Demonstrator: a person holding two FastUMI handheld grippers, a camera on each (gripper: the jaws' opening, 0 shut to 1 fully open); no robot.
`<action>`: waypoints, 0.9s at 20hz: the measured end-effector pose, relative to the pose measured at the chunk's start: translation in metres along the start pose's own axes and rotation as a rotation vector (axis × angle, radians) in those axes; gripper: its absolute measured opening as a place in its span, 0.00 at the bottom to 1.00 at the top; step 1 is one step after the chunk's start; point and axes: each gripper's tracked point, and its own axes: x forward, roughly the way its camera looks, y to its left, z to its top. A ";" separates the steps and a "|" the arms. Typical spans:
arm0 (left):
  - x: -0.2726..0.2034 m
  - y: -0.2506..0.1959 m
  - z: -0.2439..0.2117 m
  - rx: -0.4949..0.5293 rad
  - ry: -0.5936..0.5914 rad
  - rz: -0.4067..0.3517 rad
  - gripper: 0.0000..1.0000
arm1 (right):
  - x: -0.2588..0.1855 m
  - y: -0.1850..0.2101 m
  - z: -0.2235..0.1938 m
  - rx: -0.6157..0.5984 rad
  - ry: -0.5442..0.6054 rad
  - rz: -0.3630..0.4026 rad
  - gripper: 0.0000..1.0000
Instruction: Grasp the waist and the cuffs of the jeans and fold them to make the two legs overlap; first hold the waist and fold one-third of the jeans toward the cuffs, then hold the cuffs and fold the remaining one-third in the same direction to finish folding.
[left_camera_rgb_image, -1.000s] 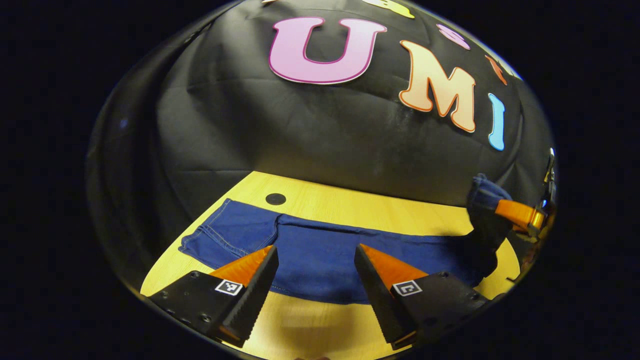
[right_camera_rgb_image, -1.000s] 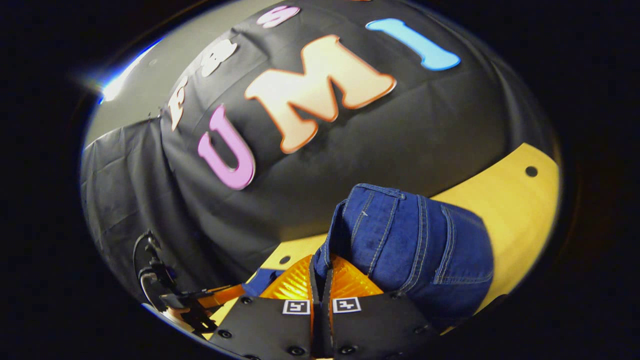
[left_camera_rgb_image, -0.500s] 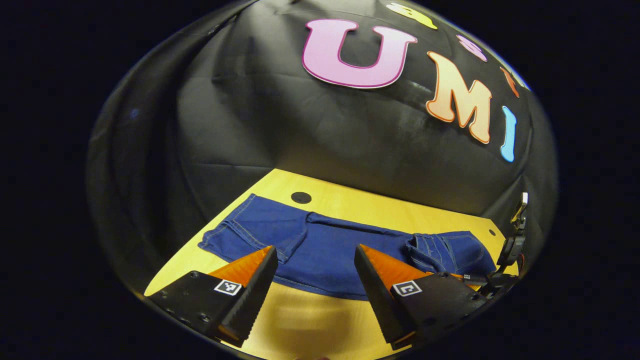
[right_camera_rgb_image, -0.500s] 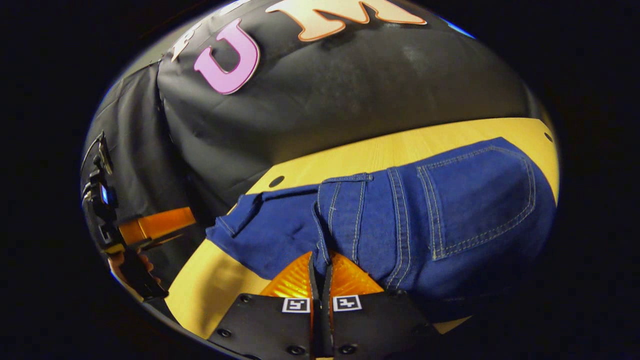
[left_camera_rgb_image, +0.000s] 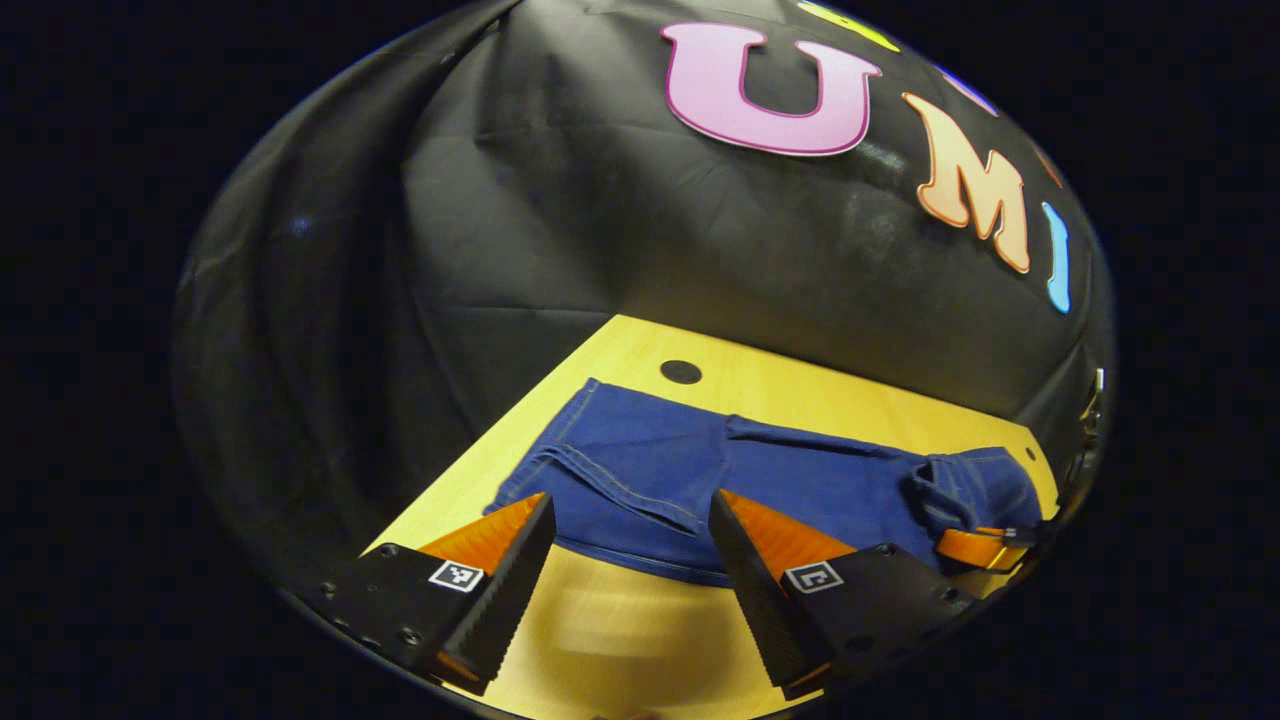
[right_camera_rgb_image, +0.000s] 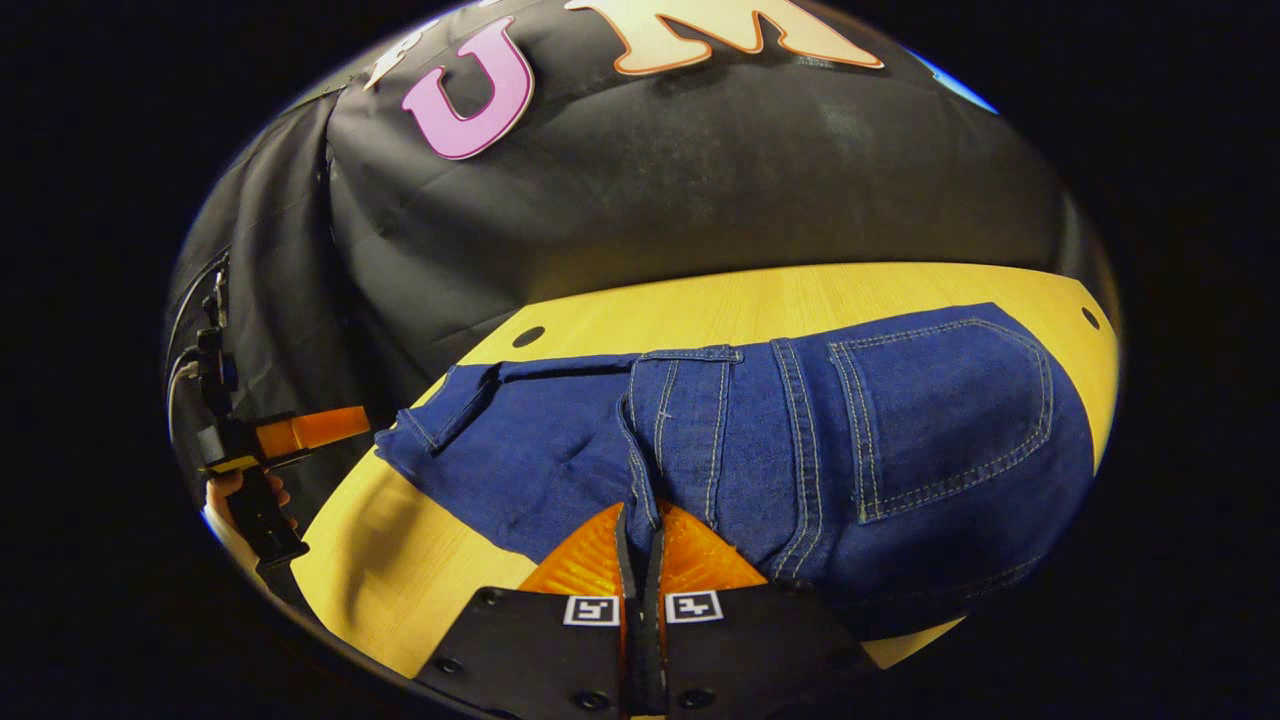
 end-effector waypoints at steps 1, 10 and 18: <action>0.004 0.008 -0.003 -0.002 0.008 0.021 0.93 | 0.002 0.000 -0.002 -0.003 0.005 0.001 0.03; 0.037 0.043 -0.030 -0.016 0.081 0.084 0.93 | -0.015 0.038 0.012 0.107 0.008 0.110 0.87; 0.045 0.049 -0.041 0.035 0.117 0.111 0.89 | -0.096 -0.033 0.065 0.155 -0.113 -0.057 0.98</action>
